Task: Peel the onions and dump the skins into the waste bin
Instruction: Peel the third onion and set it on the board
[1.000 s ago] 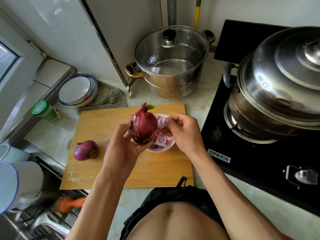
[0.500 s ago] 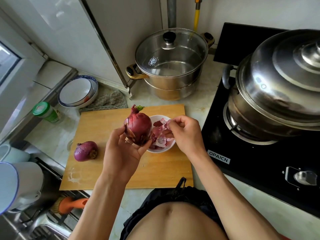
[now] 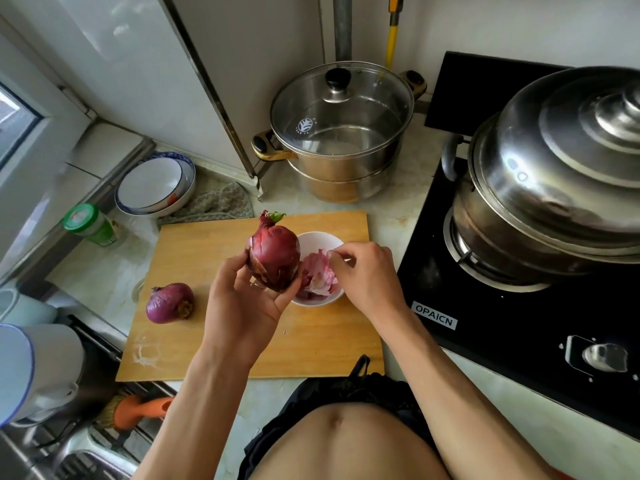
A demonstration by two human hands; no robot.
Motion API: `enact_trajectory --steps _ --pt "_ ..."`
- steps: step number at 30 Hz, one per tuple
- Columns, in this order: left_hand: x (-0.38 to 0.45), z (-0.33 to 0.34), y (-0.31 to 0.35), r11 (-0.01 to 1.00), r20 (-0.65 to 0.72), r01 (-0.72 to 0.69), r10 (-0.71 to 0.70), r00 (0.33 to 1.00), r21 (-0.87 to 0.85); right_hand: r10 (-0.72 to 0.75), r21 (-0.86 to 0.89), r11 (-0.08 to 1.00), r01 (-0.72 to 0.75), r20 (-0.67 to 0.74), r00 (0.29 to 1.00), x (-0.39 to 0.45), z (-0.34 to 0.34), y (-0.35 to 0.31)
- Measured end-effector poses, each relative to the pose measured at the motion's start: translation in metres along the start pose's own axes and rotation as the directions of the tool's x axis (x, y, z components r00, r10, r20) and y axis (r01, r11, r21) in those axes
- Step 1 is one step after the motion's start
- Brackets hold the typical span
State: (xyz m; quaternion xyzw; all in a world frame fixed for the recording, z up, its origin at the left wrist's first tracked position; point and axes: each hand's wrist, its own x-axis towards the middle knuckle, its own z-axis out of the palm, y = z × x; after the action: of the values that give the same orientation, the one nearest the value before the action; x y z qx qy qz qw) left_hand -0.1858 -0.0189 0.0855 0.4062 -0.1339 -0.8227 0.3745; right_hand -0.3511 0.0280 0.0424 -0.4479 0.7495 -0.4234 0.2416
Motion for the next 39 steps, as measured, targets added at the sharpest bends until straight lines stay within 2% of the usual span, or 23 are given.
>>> enact_trajectory --steps 4,7,11,13,17,22,28,31,39 --pt "0.001 -0.003 -0.002 0.999 -0.002 0.021 -0.021 1.000 -0.033 -0.026 -0.026 0.999 0.027 0.020 0.999 0.002 0.004 0.007" --pt "0.003 -0.003 -0.002 0.999 -0.015 0.024 -0.024 1.000 -0.029 -0.073 -0.011 0.997 0.073 -0.028 0.997 0.003 0.007 0.008" --pt "0.001 0.002 -0.003 0.999 -0.013 0.000 0.000 1.000 0.049 -0.119 0.203 0.971 0.127 -0.051 0.992 -0.003 -0.003 -0.012" --pt "0.000 0.005 -0.004 0.995 0.001 -0.031 0.031 1.000 0.097 -0.096 0.303 0.949 0.087 0.015 0.995 -0.006 -0.006 -0.023" --pt "0.000 0.007 -0.006 0.978 0.018 -0.091 0.089 0.996 0.188 -0.029 0.335 0.942 0.001 0.080 0.996 -0.007 -0.008 -0.031" --pt "0.003 0.006 -0.005 0.975 0.021 -0.150 0.148 0.989 0.162 -0.024 0.462 0.885 -0.050 0.153 0.988 -0.003 -0.010 -0.026" --pt "0.005 0.002 -0.005 0.962 0.012 -0.210 0.211 0.977 0.176 -0.013 0.421 0.906 -0.047 0.140 0.990 -0.002 -0.004 -0.023" --pt "0.007 -0.001 -0.007 0.954 0.019 -0.233 0.234 0.972 0.189 0.032 0.410 0.907 -0.094 0.156 0.987 -0.002 -0.002 -0.022" --pt "0.003 0.001 -0.007 0.968 0.034 -0.222 0.220 0.975 0.114 0.050 0.574 0.790 -0.215 0.290 0.956 -0.003 -0.004 -0.025"
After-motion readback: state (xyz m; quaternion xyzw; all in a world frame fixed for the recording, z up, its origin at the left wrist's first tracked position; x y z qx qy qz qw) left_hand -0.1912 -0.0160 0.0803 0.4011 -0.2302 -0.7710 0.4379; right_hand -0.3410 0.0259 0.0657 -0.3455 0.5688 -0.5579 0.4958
